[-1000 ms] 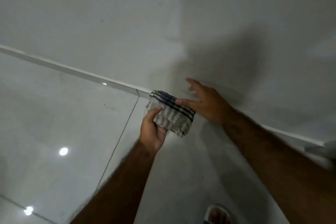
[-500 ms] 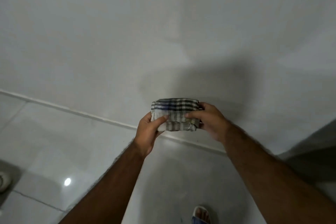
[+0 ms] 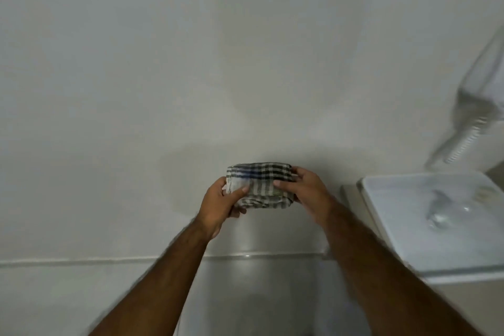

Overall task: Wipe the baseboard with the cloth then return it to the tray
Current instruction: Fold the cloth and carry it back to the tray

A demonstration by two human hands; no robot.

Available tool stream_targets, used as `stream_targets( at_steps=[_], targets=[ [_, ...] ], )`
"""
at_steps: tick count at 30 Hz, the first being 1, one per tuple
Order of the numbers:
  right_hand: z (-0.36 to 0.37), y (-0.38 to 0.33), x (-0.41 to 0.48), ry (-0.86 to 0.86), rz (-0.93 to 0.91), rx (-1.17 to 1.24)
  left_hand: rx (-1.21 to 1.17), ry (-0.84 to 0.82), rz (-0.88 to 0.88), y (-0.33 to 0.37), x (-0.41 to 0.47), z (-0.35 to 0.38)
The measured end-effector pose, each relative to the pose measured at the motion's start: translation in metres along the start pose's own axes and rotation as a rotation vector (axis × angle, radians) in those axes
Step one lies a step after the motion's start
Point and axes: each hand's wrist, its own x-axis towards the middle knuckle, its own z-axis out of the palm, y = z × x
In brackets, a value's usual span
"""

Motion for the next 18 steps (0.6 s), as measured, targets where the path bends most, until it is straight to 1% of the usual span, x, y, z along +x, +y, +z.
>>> stream_targets(
  at_steps=[4, 8, 13, 16, 18],
  targets=[
    [-0.070, -0.019, -0.027, 0.184, 0.000, -0.001, 0.122, -0.089, 0.053, 0.024, 0.012, 0.068],
    [-0.147, -0.018, -0.048, 0.371, 0.025, 0.000, 0.239, -0.208, 0.086, 0.035, 0.031, 0.147],
    [-0.232, 0.010, -0.060, 0.603, 0.084, 0.004, 0.442, -0.321, 0.189, 0.028, 0.056, 0.250],
    [-0.268, 0.036, -0.067, 0.697, 0.155, -0.075, 0.610, -0.371, 0.277, 0.016, 0.067, 0.299],
    [-0.293, 0.057, -0.068, 0.742, 0.225, -0.145, 0.721, -0.422, 0.294, 0.001, 0.073, 0.333]
  ],
)
